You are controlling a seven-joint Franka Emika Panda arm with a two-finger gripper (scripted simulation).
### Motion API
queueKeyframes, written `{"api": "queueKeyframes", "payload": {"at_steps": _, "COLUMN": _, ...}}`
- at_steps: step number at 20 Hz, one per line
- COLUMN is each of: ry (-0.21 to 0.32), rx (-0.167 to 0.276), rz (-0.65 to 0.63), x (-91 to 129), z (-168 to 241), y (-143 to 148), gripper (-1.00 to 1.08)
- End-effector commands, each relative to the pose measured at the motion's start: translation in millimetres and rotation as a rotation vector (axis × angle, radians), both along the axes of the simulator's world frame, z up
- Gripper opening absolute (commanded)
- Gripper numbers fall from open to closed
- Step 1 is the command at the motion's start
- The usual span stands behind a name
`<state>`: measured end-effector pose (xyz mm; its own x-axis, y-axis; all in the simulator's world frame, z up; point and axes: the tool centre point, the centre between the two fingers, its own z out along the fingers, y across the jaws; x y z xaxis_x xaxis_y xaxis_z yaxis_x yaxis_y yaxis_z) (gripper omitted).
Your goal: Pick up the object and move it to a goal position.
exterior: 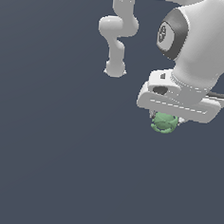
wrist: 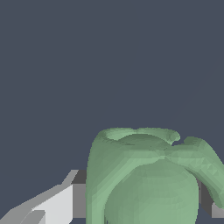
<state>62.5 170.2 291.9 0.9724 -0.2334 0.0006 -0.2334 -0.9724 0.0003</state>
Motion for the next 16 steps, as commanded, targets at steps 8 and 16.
{"api": "queueKeyframes", "payload": {"at_steps": 8, "ry": 0.0, "rx": 0.0, "rz": 0.0, "x": 21, "z": 37, "y": 26, "gripper": -1.0}}
{"api": "queueKeyframes", "payload": {"at_steps": 16, "ry": 0.001, "rx": 0.0, "rz": 0.0, "x": 32, "z": 57, "y": 40, "gripper": -1.0}}
